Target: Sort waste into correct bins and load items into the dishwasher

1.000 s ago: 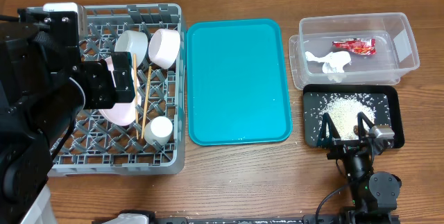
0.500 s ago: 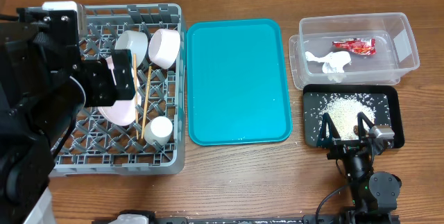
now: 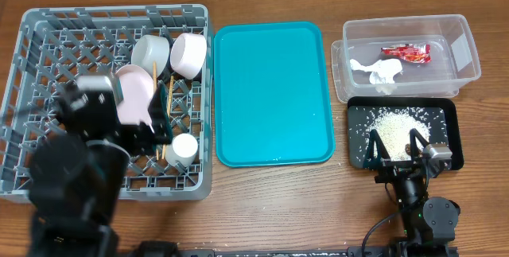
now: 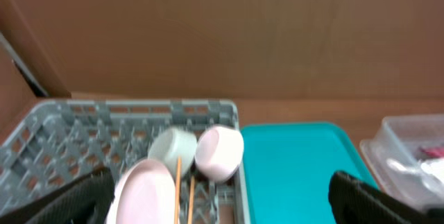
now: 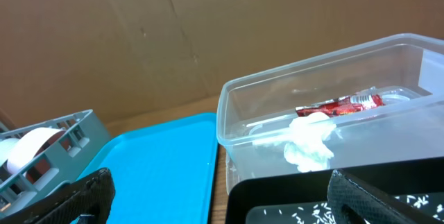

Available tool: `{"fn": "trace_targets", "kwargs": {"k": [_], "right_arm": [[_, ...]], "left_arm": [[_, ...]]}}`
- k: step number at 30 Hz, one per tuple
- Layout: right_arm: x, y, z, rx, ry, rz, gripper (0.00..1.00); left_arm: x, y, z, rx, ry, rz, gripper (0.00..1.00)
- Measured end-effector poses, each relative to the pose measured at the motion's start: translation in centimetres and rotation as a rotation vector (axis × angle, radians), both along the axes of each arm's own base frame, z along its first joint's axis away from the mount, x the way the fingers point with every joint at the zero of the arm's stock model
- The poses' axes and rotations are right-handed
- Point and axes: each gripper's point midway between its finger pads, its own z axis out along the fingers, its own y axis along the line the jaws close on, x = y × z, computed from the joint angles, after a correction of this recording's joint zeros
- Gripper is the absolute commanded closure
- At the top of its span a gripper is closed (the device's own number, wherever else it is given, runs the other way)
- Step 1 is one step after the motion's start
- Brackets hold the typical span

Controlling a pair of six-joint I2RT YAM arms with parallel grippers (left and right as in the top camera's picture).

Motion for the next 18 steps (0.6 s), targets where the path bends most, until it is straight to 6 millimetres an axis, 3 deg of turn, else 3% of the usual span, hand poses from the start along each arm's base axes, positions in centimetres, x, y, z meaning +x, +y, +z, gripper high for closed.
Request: {"fn": "trace_targets", "kwargs": {"k": [4,5,11,15,18], "right_arm": [[0.0,0.1,0.0,0.000,0.000,0.003,0.00],[0.0,0.1,0.0,0.000,0.001,0.005,0.00],[0.0,0.1,0.0,0.001,0.000,0.007,0.00],[0.0,0.1,0.0,0.000,0.001,0.007,0.00],[0.0,0.1,0.0,0.001,0.000,0.007,0.00]], "left_arm": [[-0.6,1.2,-5.8,-0.003,-0.084,0.043,0.00],[-1.0,1.5,-8.2,-0.003,-0.089,0.050,0.00],[-1.3,1.3,-15.2,-0.009,-0.187,0.038,0.00],[-1.2,1.2,-18.4,-0.011,-0.217,0.031,0.00],[-1.2,1.1,-19.7,0.006,-0.241,0.024,0.00]]}}
